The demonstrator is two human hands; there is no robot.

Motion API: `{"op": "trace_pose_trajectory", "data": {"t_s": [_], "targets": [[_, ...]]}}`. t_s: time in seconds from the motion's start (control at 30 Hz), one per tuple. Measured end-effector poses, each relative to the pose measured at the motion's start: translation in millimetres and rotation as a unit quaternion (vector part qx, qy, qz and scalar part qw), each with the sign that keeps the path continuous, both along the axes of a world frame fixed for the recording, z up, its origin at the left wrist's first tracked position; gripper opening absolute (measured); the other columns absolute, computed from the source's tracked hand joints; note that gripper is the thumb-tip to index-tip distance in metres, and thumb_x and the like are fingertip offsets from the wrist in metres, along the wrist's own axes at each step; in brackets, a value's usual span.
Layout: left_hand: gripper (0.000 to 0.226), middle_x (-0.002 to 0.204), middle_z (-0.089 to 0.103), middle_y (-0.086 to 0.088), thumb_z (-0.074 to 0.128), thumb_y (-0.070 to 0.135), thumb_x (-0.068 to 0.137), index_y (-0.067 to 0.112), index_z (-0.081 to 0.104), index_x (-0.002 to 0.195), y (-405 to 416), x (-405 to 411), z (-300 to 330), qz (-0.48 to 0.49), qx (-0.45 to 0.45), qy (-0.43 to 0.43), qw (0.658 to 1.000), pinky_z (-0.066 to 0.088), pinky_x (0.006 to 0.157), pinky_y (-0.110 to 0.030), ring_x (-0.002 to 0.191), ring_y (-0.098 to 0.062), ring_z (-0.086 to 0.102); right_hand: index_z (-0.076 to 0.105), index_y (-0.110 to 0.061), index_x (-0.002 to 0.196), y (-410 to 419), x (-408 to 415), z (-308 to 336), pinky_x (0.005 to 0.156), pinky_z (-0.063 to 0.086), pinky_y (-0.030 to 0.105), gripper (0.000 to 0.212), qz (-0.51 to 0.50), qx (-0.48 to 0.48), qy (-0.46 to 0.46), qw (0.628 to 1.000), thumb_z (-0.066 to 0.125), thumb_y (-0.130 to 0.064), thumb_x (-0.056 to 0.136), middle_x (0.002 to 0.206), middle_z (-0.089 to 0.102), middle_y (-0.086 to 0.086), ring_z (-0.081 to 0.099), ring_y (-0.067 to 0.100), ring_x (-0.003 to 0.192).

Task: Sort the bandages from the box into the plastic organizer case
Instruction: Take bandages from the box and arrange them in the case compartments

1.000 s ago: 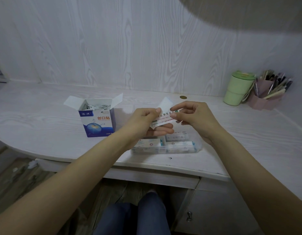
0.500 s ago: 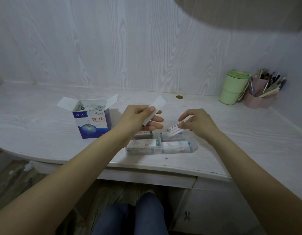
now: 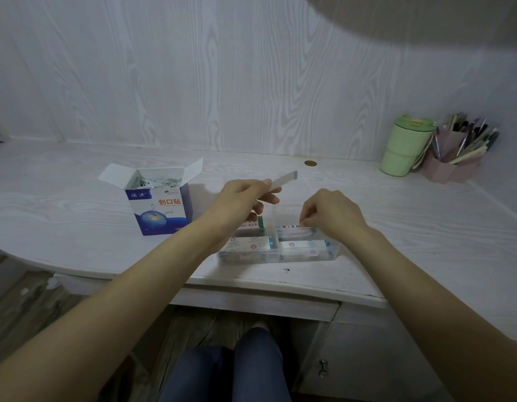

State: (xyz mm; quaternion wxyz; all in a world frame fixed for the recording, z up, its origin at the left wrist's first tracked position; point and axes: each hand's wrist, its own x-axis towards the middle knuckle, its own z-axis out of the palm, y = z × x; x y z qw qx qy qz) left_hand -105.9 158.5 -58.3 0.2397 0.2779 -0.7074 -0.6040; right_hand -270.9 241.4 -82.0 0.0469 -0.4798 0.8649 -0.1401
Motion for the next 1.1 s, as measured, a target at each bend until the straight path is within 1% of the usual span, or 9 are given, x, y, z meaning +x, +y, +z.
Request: {"op": "trace_pose_trajectory", "data": {"t_s": [0.27,0.4,0.47,0.53,0.63,0.73,0.9,1.0,1.1], "targets": [[0.026,0.089,0.068,0.005,0.044,0.028,0.099,0.016,0.067,0.102,0.8,-0.6,0.5,0.006,-0.002,0.003,1.000,0.044,0.067,-0.020,0.069,-0.007,0.050,0.069,-0.028,0.072,-4.9,-1.8,1.6,0.066,0.049,0.026,0.023,0.048,0.017,-0.015,0.999,0.064,-0.009,0.085,0.075,0.065,-0.011,0.063,0.011,0.084],[0.022,0.093,0.068,0.005,0.051,0.027,0.096,0.016,0.067,0.106,0.5,1.2,1.2,0.008,-0.022,0.000,1.000,0.045,0.068,-0.020,0.075,-0.007,0.055,0.070,-0.027,0.076,-0.1,-5.5,5.3,0.067,0.048,0.024,0.015,0.067,0.001,-0.042,0.997,0.067,-0.015,0.084,0.075,0.065,-0.013,0.063,0.009,0.081],[0.018,0.092,0.068,0.008,0.054,0.026,0.094,0.021,0.066,0.106,1.0,2.1,-0.3,0.004,-0.042,-0.001,0.999,0.047,0.067,-0.017,0.074,-0.005,0.055,0.072,-0.023,0.080,7.9,-5.6,12.3,0.064,0.046,0.021,0.011,0.061,-0.096,-0.092,0.989,0.064,-0.020,0.088,0.076,0.068,-0.013,0.061,0.003,0.069],[0.017,0.092,0.067,0.009,0.057,0.024,0.093,0.025,0.066,0.106,3.2,1.0,-3.3,-0.014,-0.082,-0.005,0.997,0.047,0.064,-0.013,0.074,-0.003,0.056,0.071,-0.019,0.082,19.2,-2.1,22.7,0.056,0.041,0.018,0.020,0.044,-0.216,-0.198,0.955,0.057,-0.029,0.093,0.076,0.071,-0.008,0.060,0.004,0.059],[0.016,0.095,0.065,0.016,0.062,0.023,0.090,0.033,0.065,0.101,10.6,-5.4,-6.9,-0.041,-0.146,-0.017,0.988,0.051,0.073,-0.022,0.082,-0.003,0.060,0.071,-0.015,0.092,34.6,6.7,33.6,0.051,0.043,0.017,0.018,0.051,-0.232,-0.346,0.908,0.060,-0.029,0.091,0.078,0.072,0.001,0.064,0.008,0.065],[0.022,0.096,0.061,0.021,0.065,0.024,0.088,0.029,0.064,0.109,17.2,-13.7,-9.6,-0.054,-0.201,-0.030,0.978,0.047,0.074,-0.015,0.087,0.004,0.057,0.071,-0.012,0.092,43.6,5.7,30.7,0.053,0.047,0.016,0.009,0.055,-0.216,-0.327,0.918,0.071,-0.013,0.083,0.072,0.071,0.007,0.066,0.008,0.064],[0.020,0.091,0.060,0.006,0.064,0.018,0.089,0.023,0.062,0.109,17.7,-17.7,-20.0,-0.034,-0.266,-0.089,0.959,0.045,0.062,-0.012,0.074,-0.005,0.059,0.070,-0.015,0.085,56.7,-1.6,18.4,0.052,0.040,0.019,0.005,-0.006,-0.197,-0.272,0.942,0.074,-0.015,0.081,0.065,0.070,0.002,0.060,0.003,0.053],[0.022,0.091,0.058,0.004,0.065,0.018,0.088,0.019,0.064,0.110,19.7,-20.8,-24.7,-0.041,-0.336,-0.150,0.929,0.044,0.068,-0.018,0.075,-0.009,0.055,0.070,-0.019,0.079,59.1,-1.3,10.2,0.057,0.039,0.020,0.004,-0.009,-0.166,-0.211,0.963,0.074,-0.018,0.080,0.063,0.068,0.001,0.057,0.003,0.051],[0.025,0.102,0.063,-0.002,0.065,0.020,0.088,0.018,0.064,0.113,22.1,-24.7,-28.2,-0.066,-0.387,-0.215,0.894,0.048,0.082,-0.030,0.087,-0.016,0.057,0.069,-0.019,0.076,56.3,1.1,4.8,0.060,0.043,0.020,0.006,0.002,-0.119,-0.151,0.981,0.074,-0.017,0.080,0.064,0.064,-0.005,0.056,0.004,0.056]]}}
